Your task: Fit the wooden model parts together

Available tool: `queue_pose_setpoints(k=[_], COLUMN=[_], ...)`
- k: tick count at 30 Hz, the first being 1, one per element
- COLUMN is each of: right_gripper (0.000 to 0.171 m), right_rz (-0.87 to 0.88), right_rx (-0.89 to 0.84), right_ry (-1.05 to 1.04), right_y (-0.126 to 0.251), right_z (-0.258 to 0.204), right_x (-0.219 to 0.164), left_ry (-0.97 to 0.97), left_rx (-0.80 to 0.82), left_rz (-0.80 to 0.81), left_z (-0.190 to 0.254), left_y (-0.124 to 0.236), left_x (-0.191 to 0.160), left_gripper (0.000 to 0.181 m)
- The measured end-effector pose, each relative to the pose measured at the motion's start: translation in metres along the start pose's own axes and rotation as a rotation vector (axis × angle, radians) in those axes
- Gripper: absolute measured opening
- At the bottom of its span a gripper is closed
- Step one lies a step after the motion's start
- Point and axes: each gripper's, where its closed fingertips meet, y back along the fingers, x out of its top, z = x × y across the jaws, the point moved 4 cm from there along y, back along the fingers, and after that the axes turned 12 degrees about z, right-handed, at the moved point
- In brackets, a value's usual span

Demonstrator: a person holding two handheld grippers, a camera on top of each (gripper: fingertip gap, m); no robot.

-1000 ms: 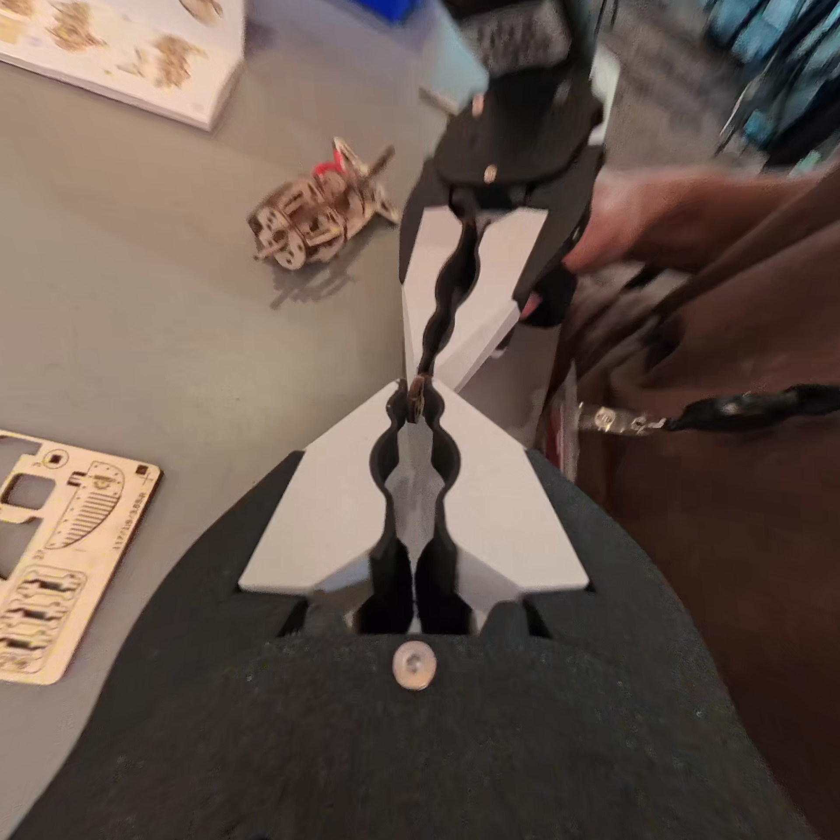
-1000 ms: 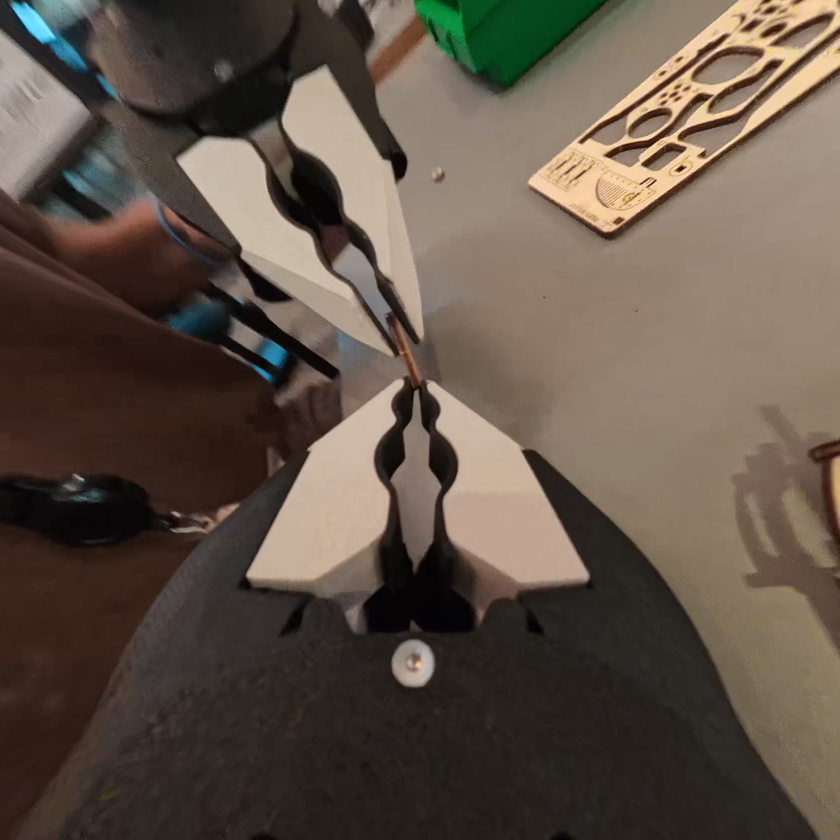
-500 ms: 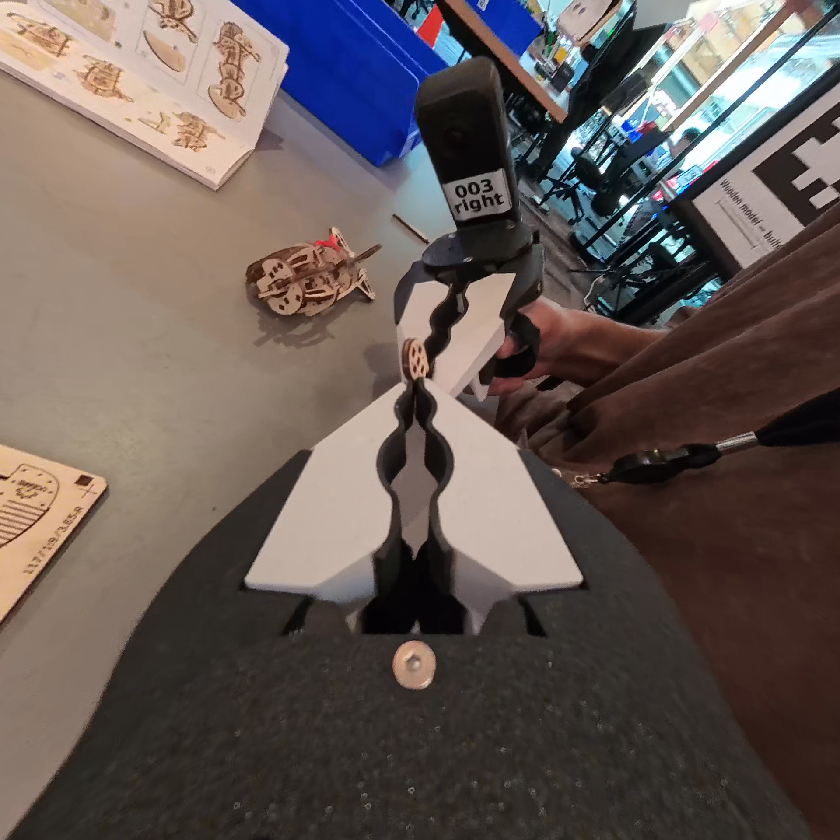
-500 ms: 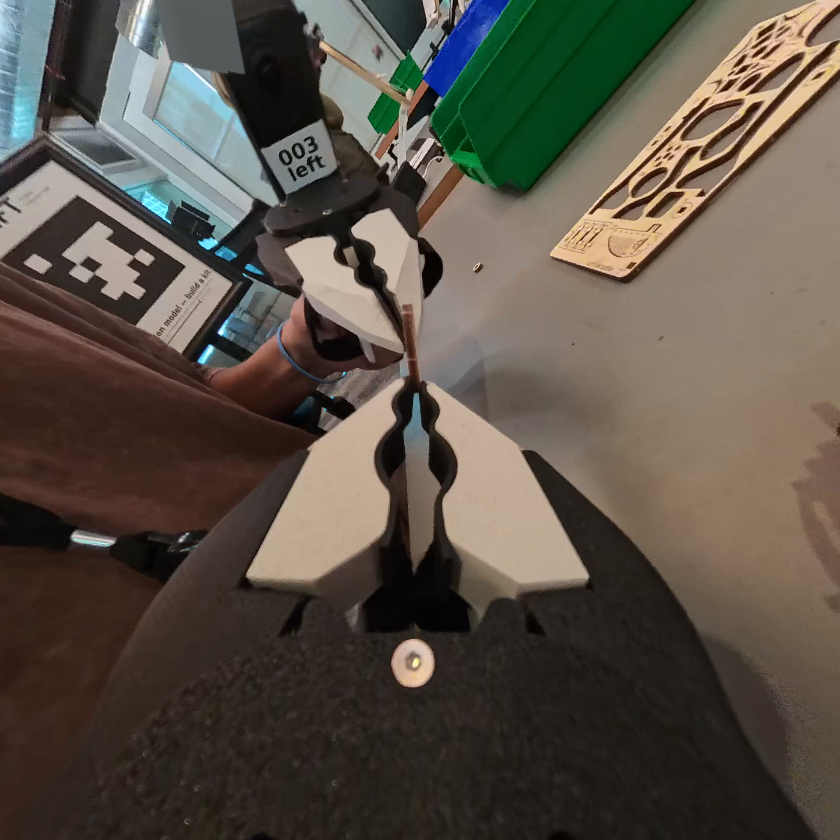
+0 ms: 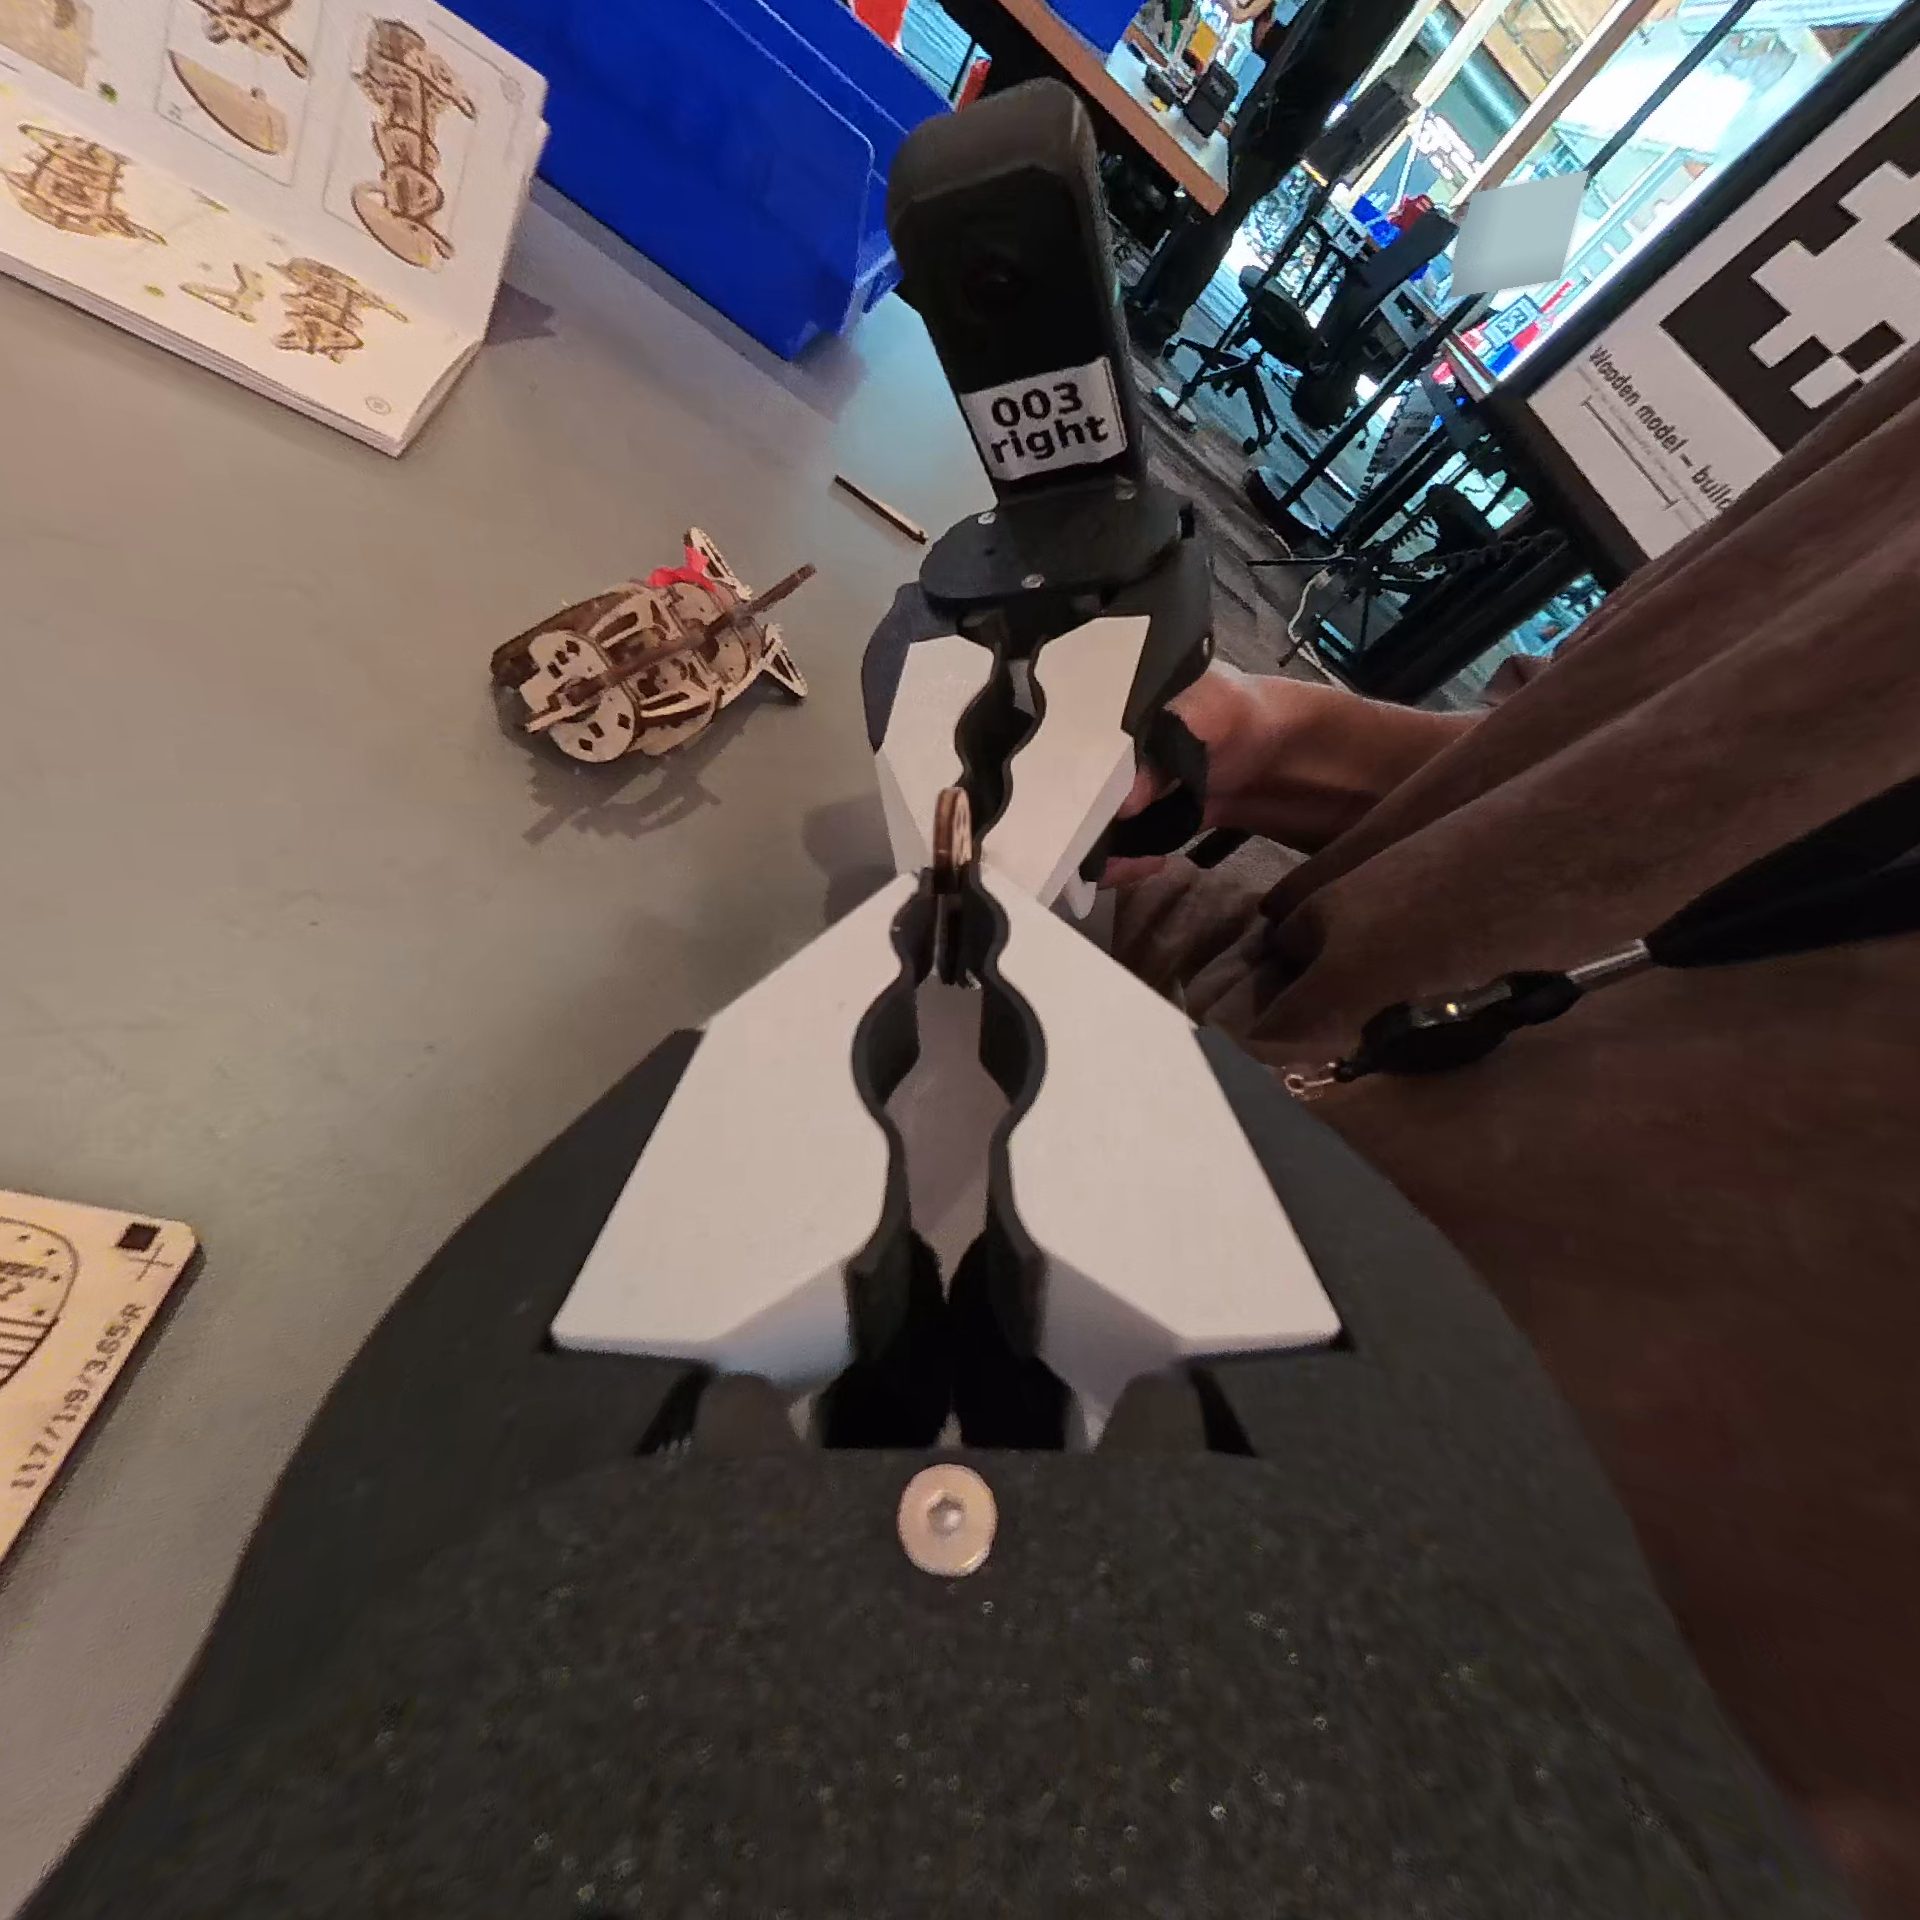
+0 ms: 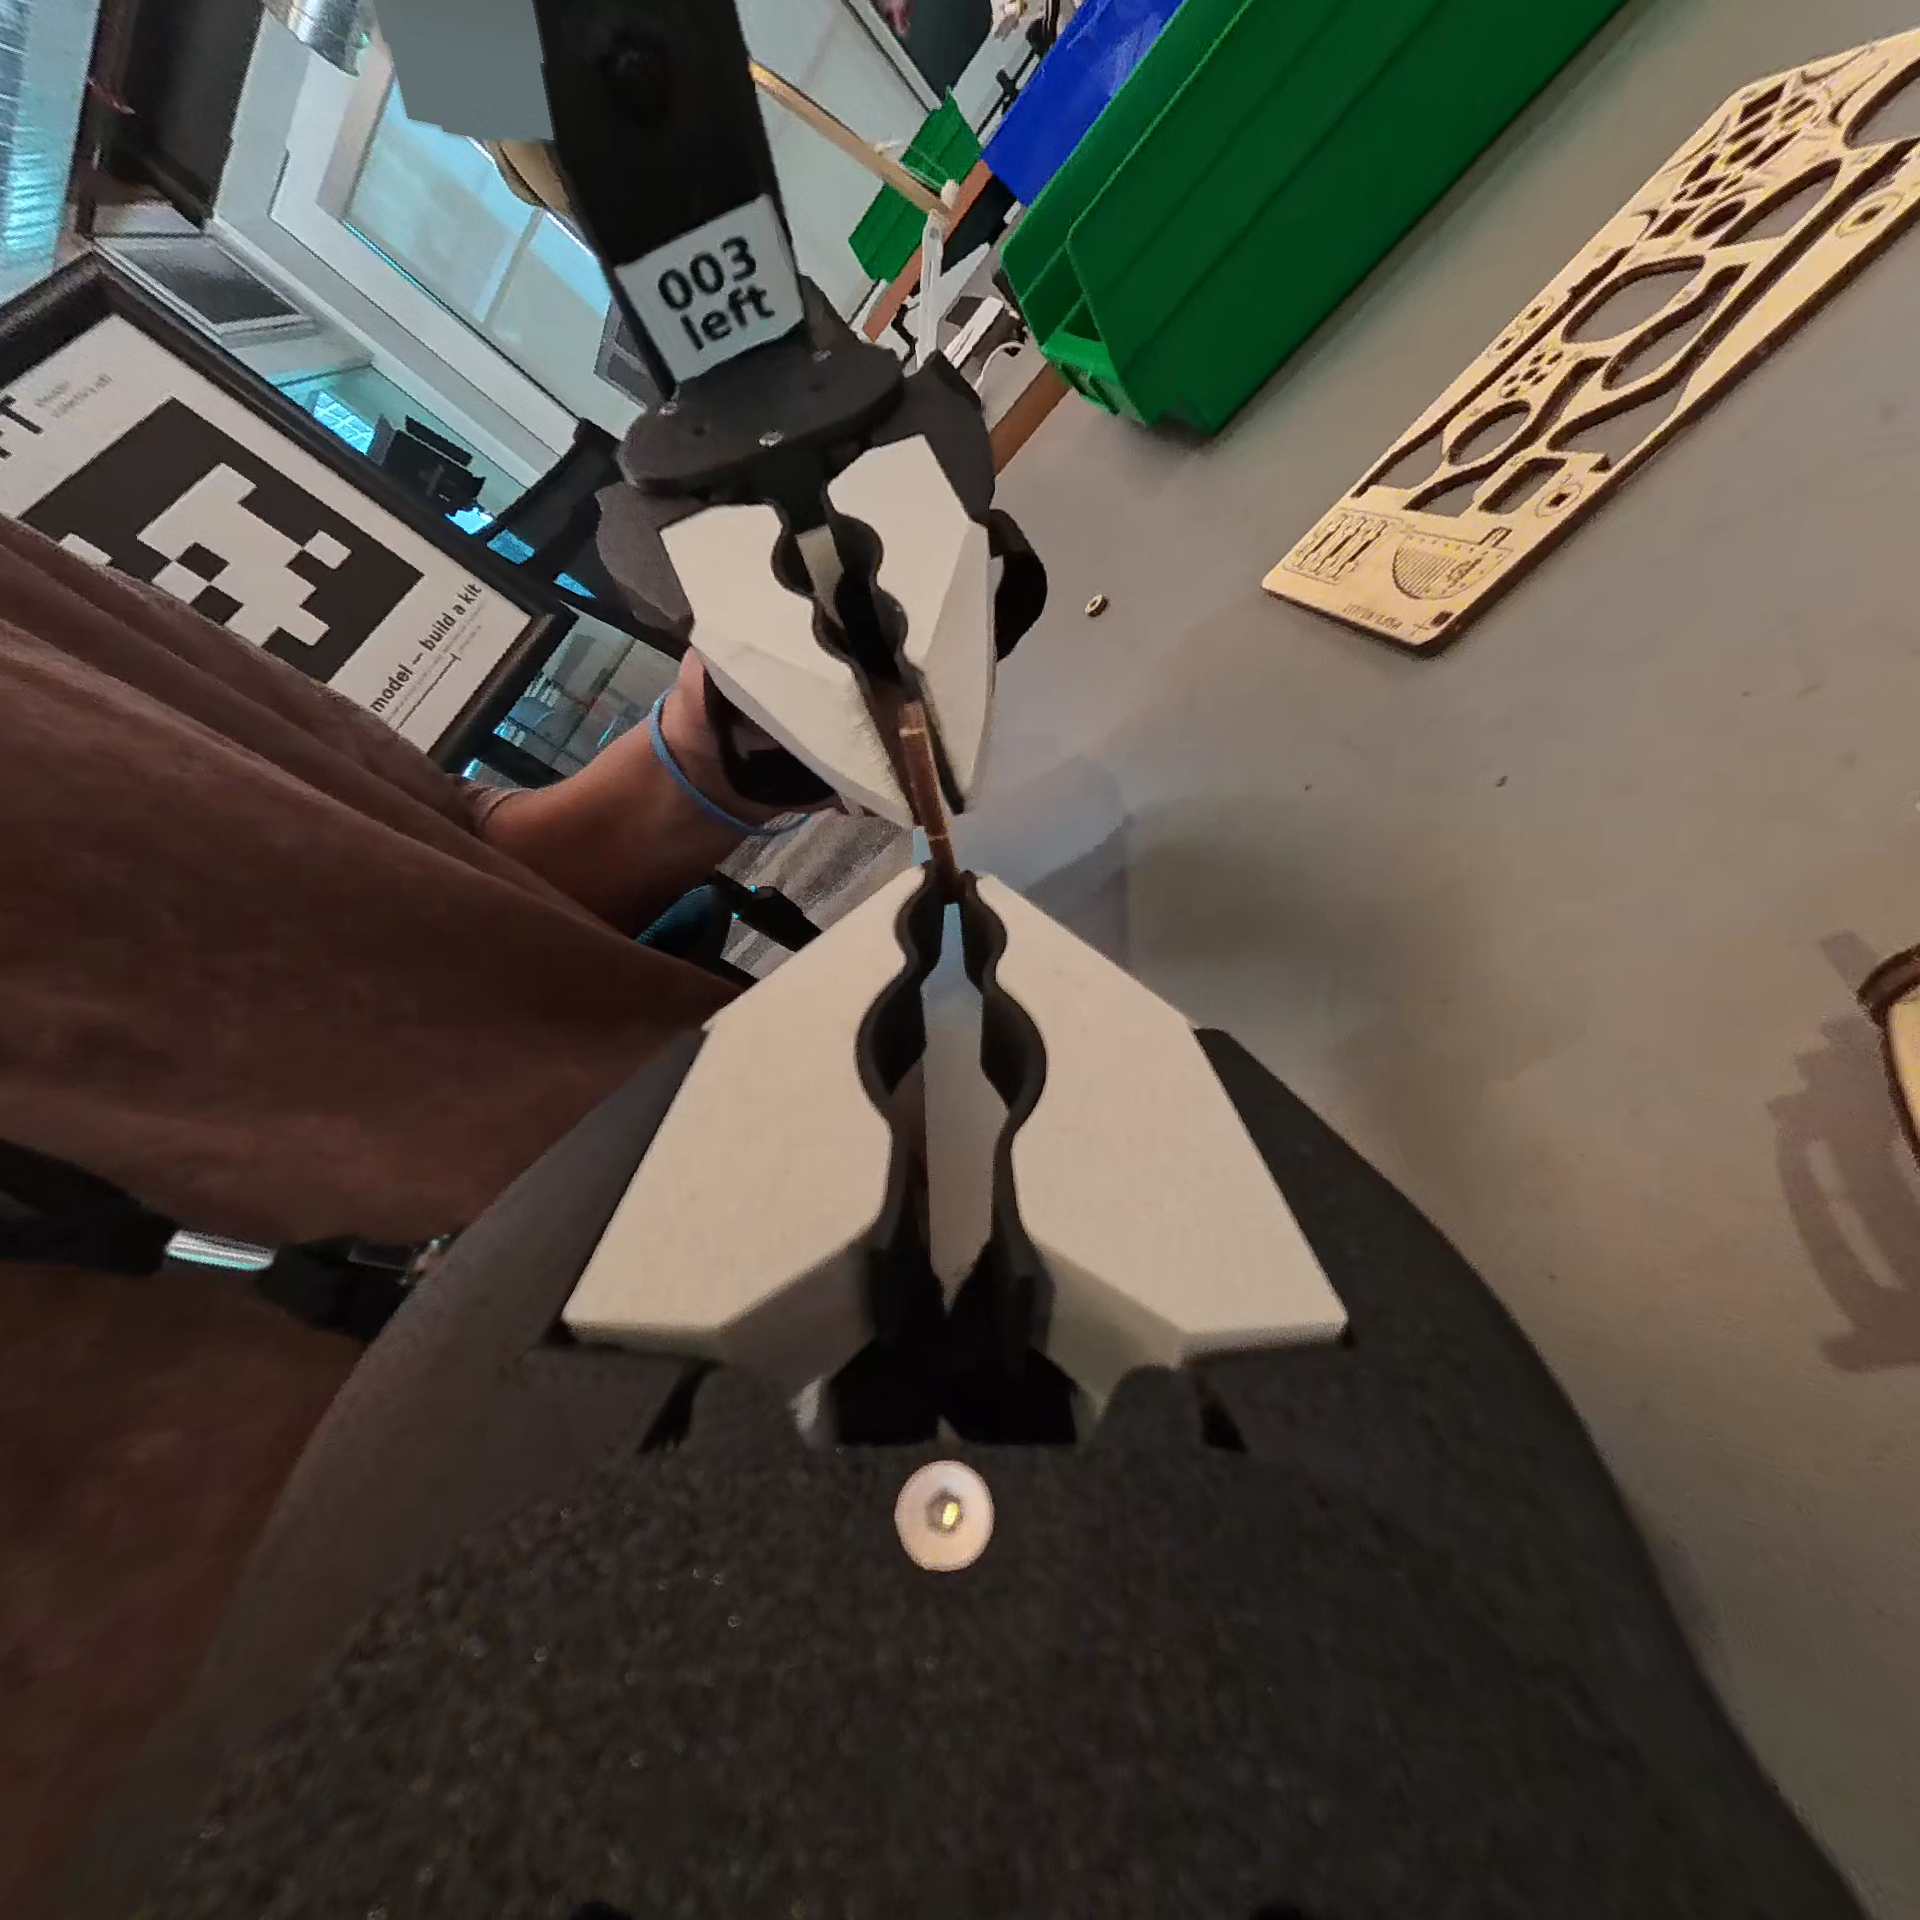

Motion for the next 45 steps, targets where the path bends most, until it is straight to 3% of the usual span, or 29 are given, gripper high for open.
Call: queue_pose_setpoints(k=[3,6,8,16,20,28,32,35,36,39,42,45], right_gripper=[0.003,0.021,0.024,0.009,0.010,0.008,0.003,0.002,0.002,0.002,0.002,0.003], right_rz=[-0.012,-0.041,-0.044,-0.008,-0.005,0.020,0.016,0.075,0.089,0.087,0.039,-0.013], right_rx=[0.008,0.024,-0.013,-0.115,-0.144,-0.092,-0.116,-0.145,-0.153,-0.139,-0.141,-0.119], right_ry=[0.040,0.112,0.184,0.183,0.170,0.166,0.141,0.070,0.056,0.063,0.123,0.159], right_y=[0.002,0.008,0.012,0.013,0.014,0.009,0.009,0.011,0.012,0.010,0.004,-0.003], right_z=[0.000,-0.001,0.003,0.012,0.016,0.010,0.013,0.017,0.018,0.012,0.007,0.002], right_x=[0.002,0.005,0.010,0.019,0.016,0.019,0.018,0.022,0.023,0.020,0.013,0.006], left_ry=[-0.006,-0.007,-0.005,-0.013,-0.005,-0.033,-0.054,-0.102,-0.144,-0.288,-0.192,-0.162], left_rx=[-0.032,-0.069,-0.079,-0.099,-0.090,-0.147,-0.088,0.050,0.103,0.490,0.713,0.845], left_rz=[-0.027,-0.073,-0.106,-0.181,-0.198,-0.250,-0.242,-0.204,-0.198,-0.343,-0.403,-0.385], left_z=[0.000,-0.002,-0.007,-0.018,-0.027,-0.018,-0.022,-0.032,-0.034,-0.060,-0.063,-0.067], left_y=[0.001,0.002,0.001,-0.007,-0.004,-0.006,-0.005,0.023,0.042,0.128,0.195,0.218], left_x=[0.001,-0.001,-0.002,0.001,-0.001,-0.003,-0.004,0.001,0.000,-0.021,-0.048,-0.061], left_gripper=[0.001,0.001,0.001,0.001,0.001,0.001,0.003,0.016,0.013,0.019,0.028,0.024])
